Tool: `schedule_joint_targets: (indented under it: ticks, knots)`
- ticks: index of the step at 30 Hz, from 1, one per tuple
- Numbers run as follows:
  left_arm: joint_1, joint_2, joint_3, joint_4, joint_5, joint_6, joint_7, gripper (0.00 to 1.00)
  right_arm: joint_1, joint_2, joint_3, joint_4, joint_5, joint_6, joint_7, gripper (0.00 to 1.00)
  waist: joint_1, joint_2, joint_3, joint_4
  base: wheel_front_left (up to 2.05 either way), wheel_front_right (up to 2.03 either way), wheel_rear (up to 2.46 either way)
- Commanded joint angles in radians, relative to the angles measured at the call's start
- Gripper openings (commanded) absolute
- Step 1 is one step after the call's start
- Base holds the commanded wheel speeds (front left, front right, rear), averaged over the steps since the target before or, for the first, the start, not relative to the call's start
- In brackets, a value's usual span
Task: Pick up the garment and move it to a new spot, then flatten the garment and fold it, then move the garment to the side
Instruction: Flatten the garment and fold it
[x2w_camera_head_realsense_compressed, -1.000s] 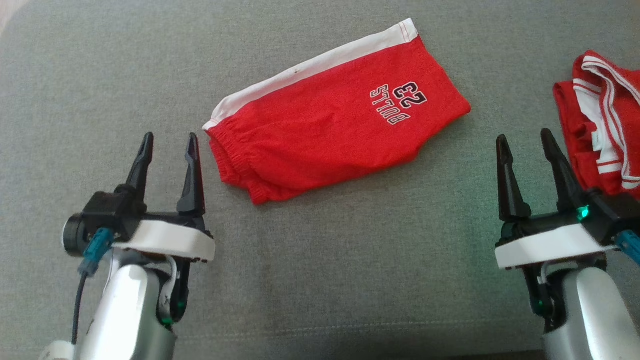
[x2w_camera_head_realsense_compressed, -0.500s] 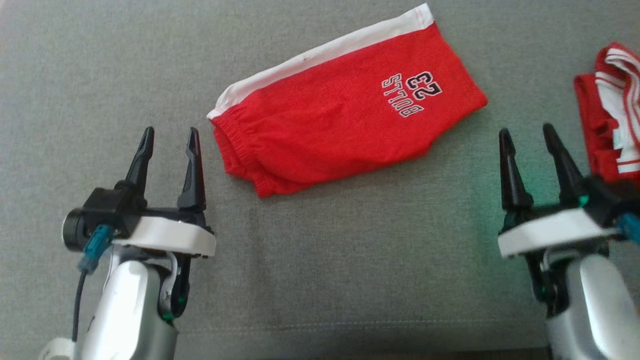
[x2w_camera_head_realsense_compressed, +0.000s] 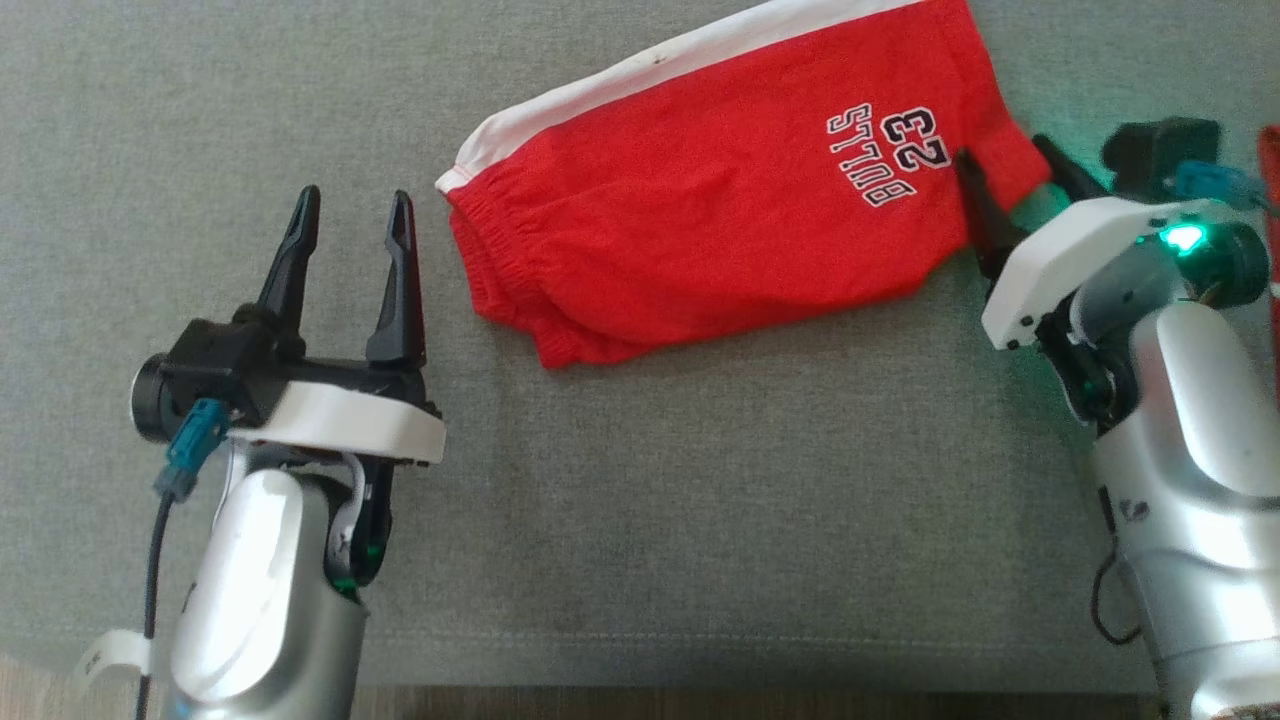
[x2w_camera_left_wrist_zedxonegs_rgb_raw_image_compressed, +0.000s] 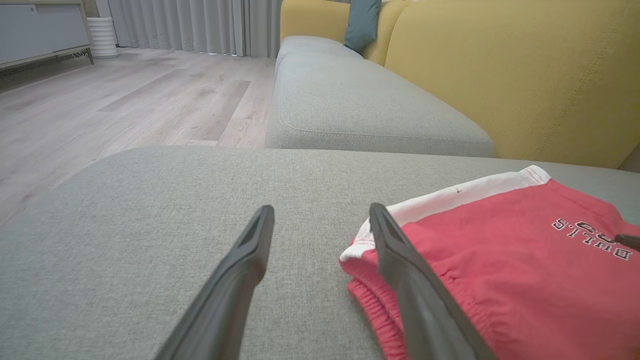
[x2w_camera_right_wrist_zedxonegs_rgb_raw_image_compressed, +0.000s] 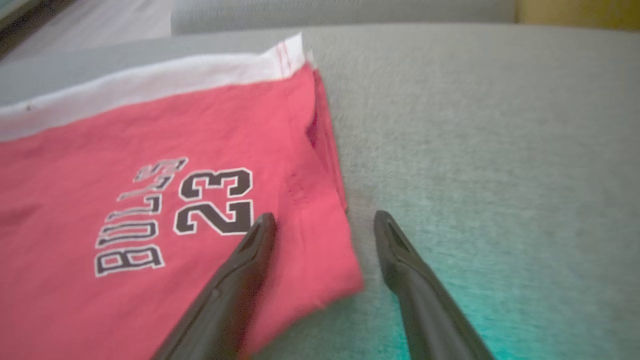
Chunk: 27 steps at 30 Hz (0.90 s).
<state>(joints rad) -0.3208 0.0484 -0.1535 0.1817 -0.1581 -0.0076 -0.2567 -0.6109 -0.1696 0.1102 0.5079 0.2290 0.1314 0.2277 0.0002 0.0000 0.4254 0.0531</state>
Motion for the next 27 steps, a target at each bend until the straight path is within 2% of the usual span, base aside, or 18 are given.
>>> schedule_joint_targets:
  ticks: [1,5,6,7,8,14,23,27]
  knots:
    - [-0.032,0.008,0.023,-0.028,0.014,-0.002,-0.005,1.00,-0.022,-0.001,0.029,-0.004,0.009,-0.001,0.049,1.00,-0.0002,0.0000,0.002,0.006,0.00,0.00,0.00]
    - [-0.036,0.005,0.022,-0.024,0.015,-0.005,-0.005,1.00,-0.033,0.007,0.052,0.017,0.059,-0.001,0.120,1.00,-0.0002,0.0000,0.000,0.009,0.00,0.00,0.00]
    - [-0.035,0.005,0.023,-0.024,0.016,-0.005,-0.005,1.00,-0.032,0.006,0.058,0.013,0.065,-0.001,0.126,0.80,-0.0002,0.0000,-0.002,0.008,0.00,0.00,0.00]
    - [-0.035,0.005,0.024,-0.024,0.017,-0.005,-0.005,1.00,-0.030,0.006,0.063,0.009,0.072,-0.001,0.132,0.36,-0.0002,0.0000,-0.003,0.006,0.00,0.00,0.00]
    - [-0.034,0.004,0.025,-0.024,0.019,-0.005,-0.005,1.00,-0.026,0.007,0.063,0.001,0.079,-0.001,0.129,0.00,-0.0002,0.0000,-0.004,0.005,0.00,0.00,0.00]
    - [-0.025,0.003,0.033,-0.021,0.025,-0.008,-0.005,1.00,0.046,0.030,0.029,-0.065,0.094,-0.001,0.071,0.00,-0.0002,0.0000,-0.024,-0.013,0.00,0.00,0.00]
    - [0.012,0.003,0.053,-0.007,0.031,-0.010,-0.005,1.00,0.310,0.075,-0.074,-0.205,0.109,-0.001,-0.048,0.00,-0.0002,0.0000,-0.081,-0.048,0.00,0.00,0.00]
    - [0.022,0.003,0.053,0.000,0.035,-0.014,-0.005,1.00,0.372,0.085,-0.109,-0.221,0.113,-0.001,-0.063,0.00,-0.0002,0.0000,-0.096,-0.054,0.00,0.00,0.00]
